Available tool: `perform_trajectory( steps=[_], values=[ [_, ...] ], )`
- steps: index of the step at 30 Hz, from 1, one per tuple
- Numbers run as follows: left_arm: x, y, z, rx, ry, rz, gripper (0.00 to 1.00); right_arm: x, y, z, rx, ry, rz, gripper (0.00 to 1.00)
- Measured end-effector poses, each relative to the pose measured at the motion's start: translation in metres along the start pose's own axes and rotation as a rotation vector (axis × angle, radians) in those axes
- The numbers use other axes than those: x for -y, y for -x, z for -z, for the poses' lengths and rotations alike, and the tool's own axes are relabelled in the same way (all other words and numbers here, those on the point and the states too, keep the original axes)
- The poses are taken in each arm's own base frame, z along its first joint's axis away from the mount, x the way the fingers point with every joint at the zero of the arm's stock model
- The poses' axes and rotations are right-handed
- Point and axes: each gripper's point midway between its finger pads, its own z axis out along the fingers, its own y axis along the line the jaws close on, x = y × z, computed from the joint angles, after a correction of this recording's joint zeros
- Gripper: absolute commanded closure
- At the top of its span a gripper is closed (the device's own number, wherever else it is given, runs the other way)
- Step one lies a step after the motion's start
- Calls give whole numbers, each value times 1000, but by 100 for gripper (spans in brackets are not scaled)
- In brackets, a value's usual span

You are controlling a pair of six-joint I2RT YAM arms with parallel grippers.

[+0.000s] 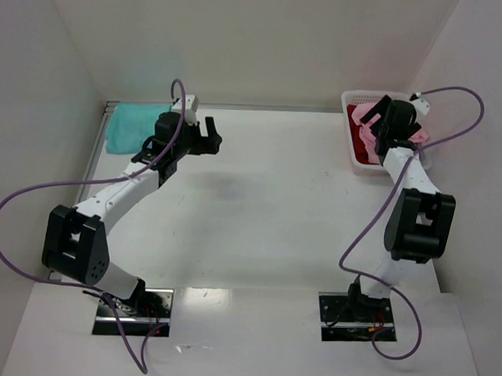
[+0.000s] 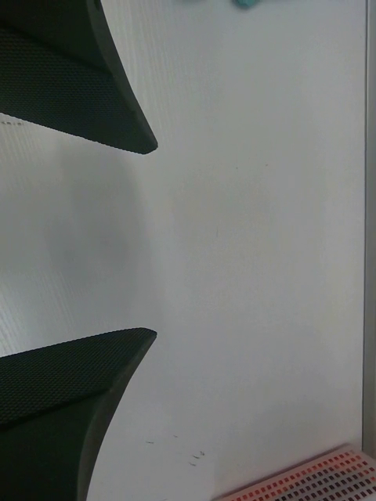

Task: Fold and stack the t-shirts
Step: Grab crumpled tshirt from bin with the right arm

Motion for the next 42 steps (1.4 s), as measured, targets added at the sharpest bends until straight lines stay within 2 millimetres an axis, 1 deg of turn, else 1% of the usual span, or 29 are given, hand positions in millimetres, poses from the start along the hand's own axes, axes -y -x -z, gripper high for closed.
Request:
perform_trajectory(
  steps=[2,3,7,10,14,15,17,18,19,20,21,22,23,24,26,31,32,33,34,36,37,40,42],
  values=[
    [-2,-3,-3,-7,6,1,0,-8,12,-21,29,-3,-6,0],
    [-4,-5,-5,-14,10,1,0,-8,11,-29,33,-11,-7,0],
    [-10,-20,-14,-58,28,2,0,6,-9,-43,-1,-70,-14,0],
    [-14,-32,-18,-92,41,3,0,11,-14,-53,-9,-106,-25,0],
    [-15,-33,-19,-99,46,4,0,18,-22,-69,-13,-151,-26,0],
    [-15,-33,-19,-98,46,4,0,20,-25,-73,-16,-160,-25,2],
    [-15,-32,-19,-99,47,4,0,23,-30,-78,-22,-174,-20,11],
    [-15,-32,-19,-98,47,4,0,26,-33,-81,-28,-189,-15,17],
    [-15,-32,-19,-99,47,4,0,28,-35,-84,-31,-199,-13,29],
    [-15,-32,-19,-99,47,4,0,31,-37,-88,-34,-214,-7,36],
    [-15,-32,-19,-99,47,4,0,32,-39,-89,-36,-220,-4,46],
    [-15,-32,-20,-99,47,4,0,36,-42,-90,-42,-233,1,68],
    [-15,-32,-20,-99,47,4,0,38,-43,-90,-44,-242,1,78],
    [-15,-32,-20,-99,49,5,0,40,-43,-90,-46,-250,9,87],
    [-16,-31,-20,-98,49,7,0,42,-42,-90,-40,-260,-3,100],
    [-22,-29,-20,-95,49,23,0,41,-41,-89,-42,-251,-9,100],
    [-22,-28,-20,-95,49,23,0,38,-38,-87,-41,-238,-12,100],
    [-23,-28,-20,-95,47,25,0,27,-28,-80,-38,-195,-22,100],
    [-22,-28,-20,-95,43,27,0,23,-24,-78,-34,-183,-25,100],
    [-16,-26,-20,-89,6,31,0,0,-4,-60,-18,-95,-34,100],
    [-9,-24,-20,-86,-27,32,0,-14,3,-48,-18,-31,-40,100],
    [8,-22,-18,-89,-120,48,0,-64,39,10,15,190,-67,100],
    [18,-23,-16,-100,-174,51,0,-106,70,59,71,348,-72,100]
  ],
)
